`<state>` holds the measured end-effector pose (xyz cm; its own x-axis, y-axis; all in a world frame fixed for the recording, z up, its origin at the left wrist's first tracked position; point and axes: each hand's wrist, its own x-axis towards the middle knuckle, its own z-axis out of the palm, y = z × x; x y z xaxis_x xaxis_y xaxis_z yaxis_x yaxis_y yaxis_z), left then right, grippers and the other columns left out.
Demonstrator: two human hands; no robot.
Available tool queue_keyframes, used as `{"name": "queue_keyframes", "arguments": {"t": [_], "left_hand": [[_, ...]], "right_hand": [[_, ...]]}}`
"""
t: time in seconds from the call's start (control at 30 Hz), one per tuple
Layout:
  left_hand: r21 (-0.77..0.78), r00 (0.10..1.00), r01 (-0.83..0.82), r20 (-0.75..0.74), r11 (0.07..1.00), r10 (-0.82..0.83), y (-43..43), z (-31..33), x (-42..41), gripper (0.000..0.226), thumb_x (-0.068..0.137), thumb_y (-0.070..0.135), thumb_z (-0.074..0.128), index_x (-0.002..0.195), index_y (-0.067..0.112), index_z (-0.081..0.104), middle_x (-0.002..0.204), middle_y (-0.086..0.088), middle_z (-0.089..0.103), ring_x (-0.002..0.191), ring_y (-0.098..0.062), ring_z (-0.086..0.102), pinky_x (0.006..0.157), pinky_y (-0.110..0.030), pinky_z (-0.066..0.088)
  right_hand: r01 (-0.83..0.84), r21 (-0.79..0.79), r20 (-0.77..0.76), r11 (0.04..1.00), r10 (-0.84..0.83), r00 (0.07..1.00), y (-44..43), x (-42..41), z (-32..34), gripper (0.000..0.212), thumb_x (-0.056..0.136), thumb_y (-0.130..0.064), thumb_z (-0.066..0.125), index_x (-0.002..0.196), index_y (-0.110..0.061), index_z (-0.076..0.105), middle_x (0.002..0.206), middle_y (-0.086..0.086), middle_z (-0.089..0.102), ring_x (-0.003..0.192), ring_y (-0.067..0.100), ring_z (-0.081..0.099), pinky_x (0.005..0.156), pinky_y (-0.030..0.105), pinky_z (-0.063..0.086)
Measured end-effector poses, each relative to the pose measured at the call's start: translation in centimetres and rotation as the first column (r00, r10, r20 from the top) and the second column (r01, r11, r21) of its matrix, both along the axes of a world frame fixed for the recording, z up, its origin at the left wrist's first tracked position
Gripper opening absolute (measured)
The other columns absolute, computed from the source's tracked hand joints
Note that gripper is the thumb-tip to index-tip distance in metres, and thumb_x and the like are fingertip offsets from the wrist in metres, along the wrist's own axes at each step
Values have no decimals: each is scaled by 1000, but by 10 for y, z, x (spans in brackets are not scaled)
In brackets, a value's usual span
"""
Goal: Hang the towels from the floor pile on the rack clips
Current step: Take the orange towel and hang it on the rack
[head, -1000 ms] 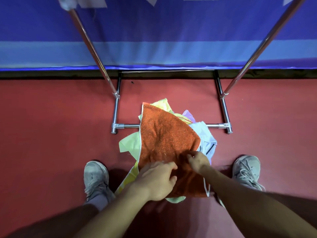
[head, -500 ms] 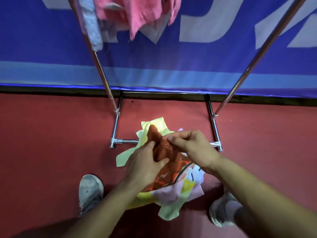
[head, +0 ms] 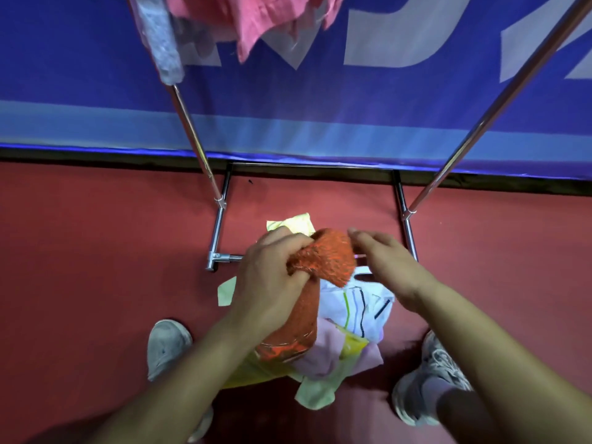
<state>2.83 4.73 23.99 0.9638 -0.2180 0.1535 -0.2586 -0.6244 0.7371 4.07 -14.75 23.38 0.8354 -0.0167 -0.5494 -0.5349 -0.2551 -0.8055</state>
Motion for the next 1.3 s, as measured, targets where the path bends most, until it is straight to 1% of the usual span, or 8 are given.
{"name": "queue_keyframes", "arguments": {"t": [0.17, 0.37, 0.5, 0.63, 0.87, 1.1, 1.2, 1.3], "left_hand": [[68, 945, 69, 316, 995, -87, -7, -5, -8, 42, 67, 11, 53, 105, 16, 71, 85, -2, 55, 80, -26, 56, 69, -40, 48], [151, 967, 239, 49, 959, -249, -18, -18, -24, 42, 68, 19, 58, 107, 33, 66, 94, 15, 50, 91, -15, 57, 73, -33, 52], [196, 939, 330, -165, 923, -301, -18, -16, -29, 34, 77, 43, 56, 110, 37, 60, 101, 16, 55, 96, -4, 56, 80, -27, 49], [113, 974, -45, -214, 993, 69, -13, -24, -11, 21, 79, 41, 48, 88, 30, 64, 87, 13, 65, 83, -9, 64, 77, -36, 52], [-92, 420, -437, -900, 895, 112, -9, -40, 13, 58, 79, 76, 57, 96, 24, 76, 94, 2, 77, 91, -20, 71, 73, -33, 54], [-65, 771, -359, -582, 931, 257, -9, -57, 9, 28, 90, 42, 67, 82, 16, 73, 71, -2, 70, 74, -26, 67, 74, -41, 53], [24, 898, -298, -331, 954, 289, -12, -41, 4, 24, 93, 45, 63, 81, 25, 71, 69, 6, 68, 71, -15, 66, 71, -39, 53], [45, 972, -185, -140, 982, 189, -19, -31, -8, 26, 89, 50, 58, 88, 29, 73, 87, 14, 70, 81, -10, 67, 75, -37, 55]], "right_hand": [[-82, 169, -210, 982, 117, 971, -11, 6, 17, 62, 91, -71, 42, 96, -20, 77, 77, -3, 71, 67, 10, 66, 61, 26, 56], [-101, 181, 0, 978, 103, 995, -12, -2, -12, 22, 98, -17, 65, 93, 3, 71, 76, 6, 63, 73, 17, 54, 69, 30, 46], [-206, -4, 186, 979, 203, 961, -14, -2, -14, 14, 96, -23, 63, 87, -19, 73, 74, -2, 65, 70, 12, 55, 69, 38, 49], [-312, -142, 299, 939, 342, 891, -10, -8, -10, 13, 94, -24, 60, 99, -24, 73, 86, -9, 72, 81, 2, 60, 83, 43, 56], [-504, -88, 352, 859, 500, 791, -3, -23, 0, 17, 90, -6, 73, 98, -20, 75, 85, -23, 71, 79, -7, 64, 76, 12, 46], [-616, -43, 153, 787, 614, 774, -5, -26, -7, 19, 90, -32, 76, 92, -13, 76, 77, -9, 66, 73, 0, 52, 75, 33, 50], [-613, -330, -38, 718, 638, 769, -14, -21, -3, 33, 95, -53, 61, 101, -24, 74, 84, -10, 70, 76, 0, 56, 72, 12, 43], [-371, -318, 42, 872, 404, 914, -20, -11, -5, 33, 100, -56, 45, 99, -35, 71, 96, -17, 71, 89, -2, 63, 84, 14, 47]]}}
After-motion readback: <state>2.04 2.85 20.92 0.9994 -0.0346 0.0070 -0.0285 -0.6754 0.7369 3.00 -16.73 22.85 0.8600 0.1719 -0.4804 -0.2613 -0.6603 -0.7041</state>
